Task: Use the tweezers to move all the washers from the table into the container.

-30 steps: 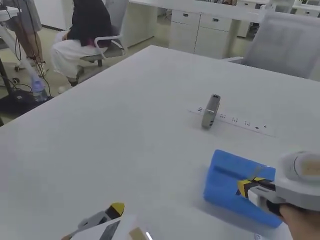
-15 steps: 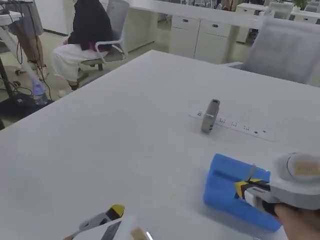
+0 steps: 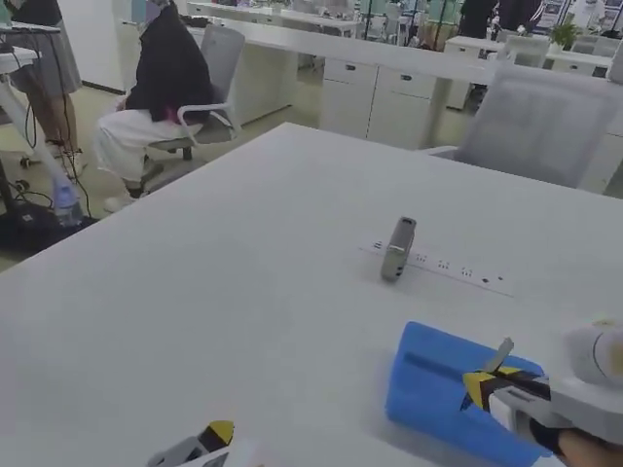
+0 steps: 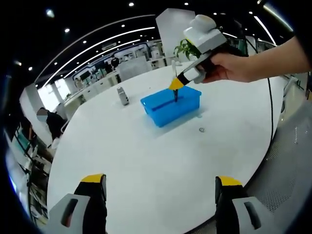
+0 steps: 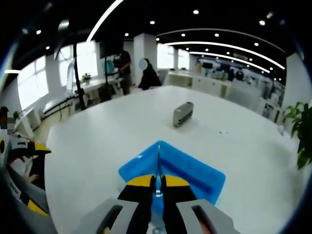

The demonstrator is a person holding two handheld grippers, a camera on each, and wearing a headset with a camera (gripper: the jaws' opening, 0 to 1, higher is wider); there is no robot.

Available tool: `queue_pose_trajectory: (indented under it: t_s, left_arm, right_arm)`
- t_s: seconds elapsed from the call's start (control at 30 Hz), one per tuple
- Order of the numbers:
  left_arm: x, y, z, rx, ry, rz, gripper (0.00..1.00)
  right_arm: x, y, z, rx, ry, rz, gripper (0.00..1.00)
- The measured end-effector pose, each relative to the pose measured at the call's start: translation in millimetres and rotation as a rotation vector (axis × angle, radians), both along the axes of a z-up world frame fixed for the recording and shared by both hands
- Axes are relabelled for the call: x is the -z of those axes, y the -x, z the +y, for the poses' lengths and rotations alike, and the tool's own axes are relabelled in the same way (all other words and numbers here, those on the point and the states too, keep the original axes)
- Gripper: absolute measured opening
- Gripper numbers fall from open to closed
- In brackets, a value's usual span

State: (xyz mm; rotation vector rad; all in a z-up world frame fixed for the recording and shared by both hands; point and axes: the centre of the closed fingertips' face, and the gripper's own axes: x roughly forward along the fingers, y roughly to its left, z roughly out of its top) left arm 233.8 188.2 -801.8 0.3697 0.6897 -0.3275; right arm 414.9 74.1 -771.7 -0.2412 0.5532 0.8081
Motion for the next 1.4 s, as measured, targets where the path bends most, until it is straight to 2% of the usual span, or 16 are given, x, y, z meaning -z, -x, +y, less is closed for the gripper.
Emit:
queue_pose_trajectory:
  t_s: [0.17, 0.3, 0.47, 0.67, 0.87, 1.07, 1.4]
  left_arm:
    - [-2.5, -0.6, -0.8, 0.003, 0.003, -0.013, 0.95]
    - [-3.1, -1.1, -0.8, 0.001, 0.007, -0.017, 0.95]
    - [-2.3, -1.0, -0.3, 0.001, 0.004, -0.014, 0.95]
    - [-1.4, -0.7, -0.5, 0.002, 0.001, -0.011, 0.95]
    - [-0.4, -0.1, -0.2, 0.003, -0.004, -0.005, 0.95]
    - [-0.3, 0.1, -0.6, 0.005, -0.006, -0.005, 0.94]
    - [-0.4, 0.2, -0.8, 0.003, -0.002, -0.004, 0.95]
  right_arm:
    - [-17.2, 22.8, -4.1, -0.018, -0.034, -0.012, 0.03]
    - [-17.9, 39.3, -6.8, -0.040, -0.044, -0.014, 0.03]
    - [-2.3, 57.3, -10.3, -0.049, -0.030, 0.016, 0.03]
    - [23.8, 74.7, -13.4, -0.035, -0.024, 0.082, 0.03]
    - [39.6, 83.4, -17.3, -0.048, 0.014, 0.100, 0.03]
    - [41.9, 86.1, -16.7, -0.034, -0.010, 0.123, 0.03]
    - [49.6, 86.9, -14.0, -0.044, -0.003, 0.115, 0.04]
